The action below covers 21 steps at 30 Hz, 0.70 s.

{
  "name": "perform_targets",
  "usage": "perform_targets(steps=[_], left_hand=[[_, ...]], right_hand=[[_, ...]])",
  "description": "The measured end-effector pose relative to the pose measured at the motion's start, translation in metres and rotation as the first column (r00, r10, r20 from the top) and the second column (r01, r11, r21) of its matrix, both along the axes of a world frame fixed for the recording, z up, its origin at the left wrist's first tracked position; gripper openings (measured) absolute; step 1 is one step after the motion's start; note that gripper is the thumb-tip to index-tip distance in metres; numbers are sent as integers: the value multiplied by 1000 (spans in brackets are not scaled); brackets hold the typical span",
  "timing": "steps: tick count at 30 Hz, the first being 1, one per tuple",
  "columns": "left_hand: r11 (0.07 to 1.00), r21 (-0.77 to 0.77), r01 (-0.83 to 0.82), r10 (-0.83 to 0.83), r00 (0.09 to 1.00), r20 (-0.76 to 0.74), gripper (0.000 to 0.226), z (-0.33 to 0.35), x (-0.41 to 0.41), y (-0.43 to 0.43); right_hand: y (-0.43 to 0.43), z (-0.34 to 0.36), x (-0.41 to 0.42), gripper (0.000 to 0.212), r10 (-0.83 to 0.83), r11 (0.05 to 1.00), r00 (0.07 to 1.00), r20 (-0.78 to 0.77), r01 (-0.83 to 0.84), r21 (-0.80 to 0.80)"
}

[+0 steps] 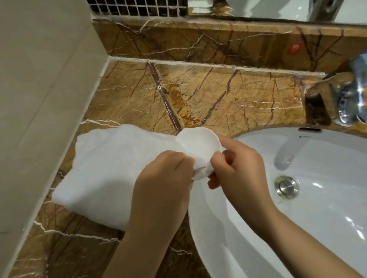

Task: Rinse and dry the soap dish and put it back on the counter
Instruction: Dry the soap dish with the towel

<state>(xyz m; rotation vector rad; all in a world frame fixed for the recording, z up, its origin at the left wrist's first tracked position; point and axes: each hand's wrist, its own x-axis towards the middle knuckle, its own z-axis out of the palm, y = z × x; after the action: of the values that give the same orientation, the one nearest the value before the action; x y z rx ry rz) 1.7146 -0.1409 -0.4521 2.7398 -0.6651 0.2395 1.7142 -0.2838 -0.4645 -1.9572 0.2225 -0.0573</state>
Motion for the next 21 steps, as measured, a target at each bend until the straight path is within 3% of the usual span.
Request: perform_targets(steps=[7,11,13,16,18,19,21], left_hand=[[998,-59,13,-10,999,44,24,-3,-14,-7],[995,-95,-6,16,994,105,17,-4,-18,-3],[989,-141,-45,54,997,59,21,-3,-18,0],[940,-299,-167,126,980,-153,20,-2,-19,0],[824,-472,-314,162,928,-335,29,1,-17,-1],[709,-579,-403,135,883,-449,30,5,-14,-1],[361,-714,-600,-39,755,-655,34,13,-6,0]], right_hand=[[-10,-3,-2,55,-47,997,999,11,47,56],[-10,0,-2,50,-84,995,996,40,81,54],[-11,5,1,50,-119,991,991,67,115,67],[-17,14,8,51,-160,982,979,129,145,117],[-18,23,13,52,-117,980,982,151,90,176],[-16,26,15,52,-67,977,986,155,33,210],[-8,31,18,54,59,961,986,156,-98,258]])
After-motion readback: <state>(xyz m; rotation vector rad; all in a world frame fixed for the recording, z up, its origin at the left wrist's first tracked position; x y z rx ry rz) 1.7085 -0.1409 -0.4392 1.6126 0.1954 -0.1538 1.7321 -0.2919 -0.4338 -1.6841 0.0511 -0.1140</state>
